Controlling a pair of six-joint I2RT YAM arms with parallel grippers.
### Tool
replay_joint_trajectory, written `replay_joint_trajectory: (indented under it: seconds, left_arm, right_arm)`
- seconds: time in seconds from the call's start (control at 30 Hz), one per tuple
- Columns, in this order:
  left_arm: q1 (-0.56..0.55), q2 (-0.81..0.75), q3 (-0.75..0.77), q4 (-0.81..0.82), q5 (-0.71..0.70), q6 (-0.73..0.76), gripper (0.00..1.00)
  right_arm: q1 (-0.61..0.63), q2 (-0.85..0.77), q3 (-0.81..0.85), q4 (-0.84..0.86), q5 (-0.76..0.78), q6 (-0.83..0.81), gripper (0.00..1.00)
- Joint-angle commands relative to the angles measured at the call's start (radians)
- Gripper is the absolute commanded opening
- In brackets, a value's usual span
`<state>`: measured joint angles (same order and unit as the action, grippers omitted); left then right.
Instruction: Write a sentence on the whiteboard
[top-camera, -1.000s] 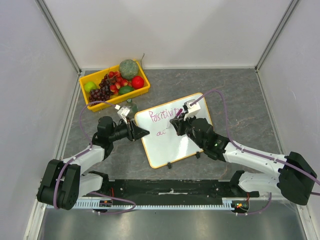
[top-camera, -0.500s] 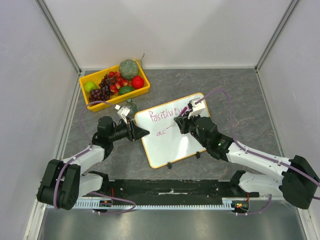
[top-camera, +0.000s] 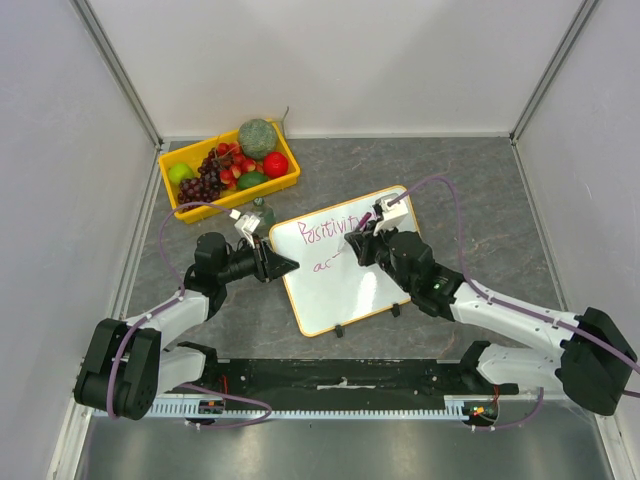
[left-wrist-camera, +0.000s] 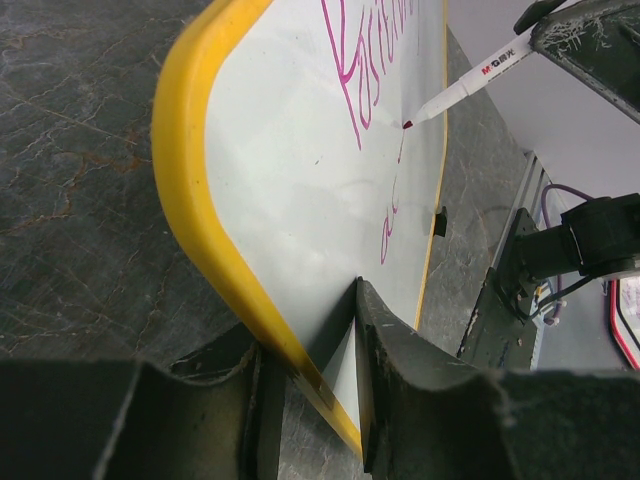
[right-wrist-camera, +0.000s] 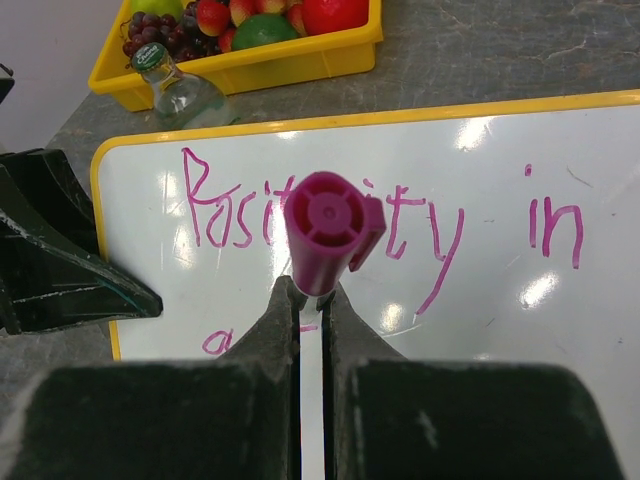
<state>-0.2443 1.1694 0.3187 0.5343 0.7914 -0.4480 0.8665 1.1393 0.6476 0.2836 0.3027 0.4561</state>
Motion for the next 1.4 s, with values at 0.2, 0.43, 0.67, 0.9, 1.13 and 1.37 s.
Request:
replay_joint_trajectory:
  seconds: [0.2,0.43,0.67,0.9,1.13,1.37]
  left_arm:
    - [-0.013,0.018,0.006,-0.023,-0.012,0.075,0.02]
    - [-0.013,0.018,0.006,-0.023,-0.012,0.074,0.02]
    - [-0.013,0.021,0.006,-0.023,-0.012,0.074,0.02]
    - [-0.013,0.019,0.006,-0.023,-0.012,0.074,0.02]
    - [-0.013,0.018,0.005,-0.025,-0.012,0.072,0.02]
    - [-0.012,0.019,0.005,-0.023,-0.012,0.072,0.02]
  right_arm:
    - [-0.009,0.034,0.038,0.075,-0.007,0.013,0.0]
    - [-0.008,0.008,-0.006,0.06,-0.017,0.021,0.0]
    - [-0.007,-0.016,-0.051,0.052,-0.033,0.042,0.0]
    - [-0.009,-0.033,-0.078,0.031,-0.05,0.049,0.0]
    - [-0.009,-0.056,-0.111,0.025,-0.05,0.056,0.0]
    - [-0.009,-0.067,-0.095,0.002,-0.024,0.039,0.0]
